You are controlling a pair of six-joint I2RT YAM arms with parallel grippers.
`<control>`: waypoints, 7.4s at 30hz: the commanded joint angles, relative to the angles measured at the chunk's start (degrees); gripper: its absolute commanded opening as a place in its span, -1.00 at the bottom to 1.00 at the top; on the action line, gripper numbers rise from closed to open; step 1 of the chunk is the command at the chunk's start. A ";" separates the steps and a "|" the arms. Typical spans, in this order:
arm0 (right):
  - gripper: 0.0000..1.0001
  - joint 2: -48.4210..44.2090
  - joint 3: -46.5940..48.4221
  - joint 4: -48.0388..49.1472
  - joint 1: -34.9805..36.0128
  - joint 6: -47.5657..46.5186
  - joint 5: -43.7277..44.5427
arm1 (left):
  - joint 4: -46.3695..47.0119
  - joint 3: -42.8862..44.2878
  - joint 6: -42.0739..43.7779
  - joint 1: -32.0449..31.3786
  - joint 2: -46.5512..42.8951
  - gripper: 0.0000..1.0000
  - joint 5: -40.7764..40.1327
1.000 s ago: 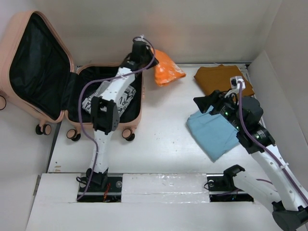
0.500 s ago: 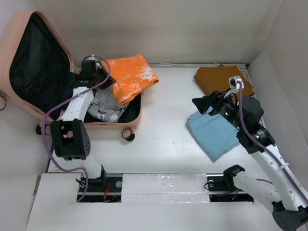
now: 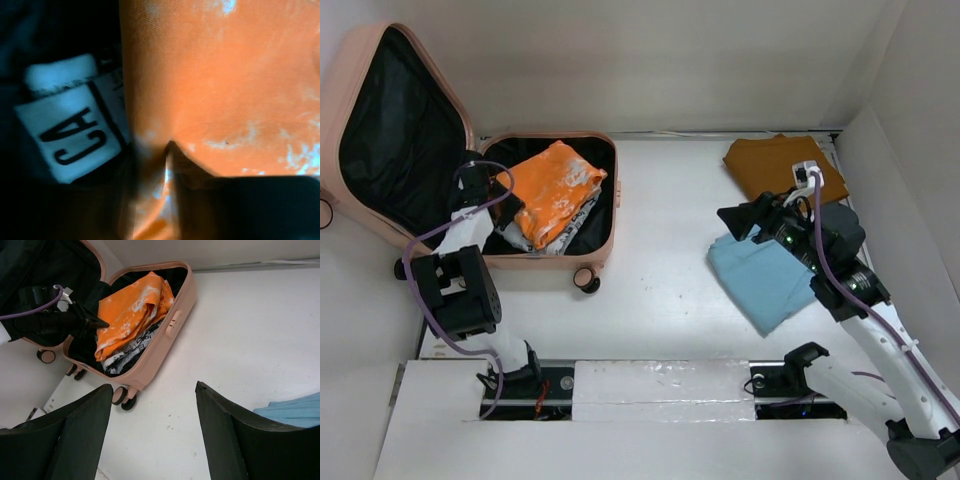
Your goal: Pack the luggage
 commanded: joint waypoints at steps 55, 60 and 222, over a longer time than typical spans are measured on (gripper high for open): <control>0.52 -2.19 12.51 -7.22 1.11 -2.16 15.56 | 28.49 -8.62 -32.36 -72.68 17.46 -1.00 -17.82; 0.52 -0.61 11.28 -5.37 1.11 -2.16 13.89 | 25.60 -16.40 -27.10 -66.52 5.86 -1.00 -24.50; 0.56 3.69 14.18 -1.69 3.74 1.18 3.69 | 51.51 31.28 -25.50 -56.67 43.22 -1.00 -13.86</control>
